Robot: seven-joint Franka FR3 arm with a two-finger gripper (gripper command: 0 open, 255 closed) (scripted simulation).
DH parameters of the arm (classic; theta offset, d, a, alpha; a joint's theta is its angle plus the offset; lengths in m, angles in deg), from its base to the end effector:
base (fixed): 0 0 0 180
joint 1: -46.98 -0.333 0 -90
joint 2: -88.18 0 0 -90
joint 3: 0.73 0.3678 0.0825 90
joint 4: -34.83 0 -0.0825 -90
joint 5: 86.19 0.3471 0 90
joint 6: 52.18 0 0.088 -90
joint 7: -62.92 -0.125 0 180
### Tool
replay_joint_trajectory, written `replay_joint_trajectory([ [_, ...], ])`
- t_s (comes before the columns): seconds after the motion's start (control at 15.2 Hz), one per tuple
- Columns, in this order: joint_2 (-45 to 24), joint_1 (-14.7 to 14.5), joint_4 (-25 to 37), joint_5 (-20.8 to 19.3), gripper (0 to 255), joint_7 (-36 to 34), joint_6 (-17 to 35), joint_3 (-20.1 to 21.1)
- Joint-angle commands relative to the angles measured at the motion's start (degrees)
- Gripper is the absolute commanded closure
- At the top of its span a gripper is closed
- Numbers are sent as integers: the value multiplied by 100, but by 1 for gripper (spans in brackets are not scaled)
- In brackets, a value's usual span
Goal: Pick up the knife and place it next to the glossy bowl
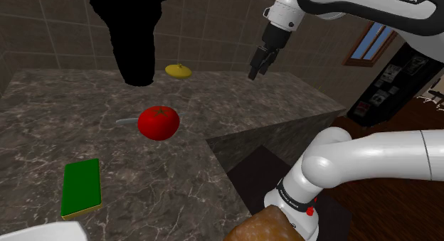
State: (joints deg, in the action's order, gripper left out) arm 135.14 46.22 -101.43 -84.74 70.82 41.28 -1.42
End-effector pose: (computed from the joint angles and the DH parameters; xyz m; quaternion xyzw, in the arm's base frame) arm 0.2304 0.0017 0.6128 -0.9967 -0.0709 -0.0373 0.0146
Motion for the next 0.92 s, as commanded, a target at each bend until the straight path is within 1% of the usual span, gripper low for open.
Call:
replay_joint_trajectory([
  [0.0, 0, 0, 0, 0, 0, 0, 0, 0],
  [0.46, -1310, -470, 197, 99, 0, 905, 1123, -69],
  [0.86, -2480, -853, 615, 246, 0, 1682, 1874, -56],
])
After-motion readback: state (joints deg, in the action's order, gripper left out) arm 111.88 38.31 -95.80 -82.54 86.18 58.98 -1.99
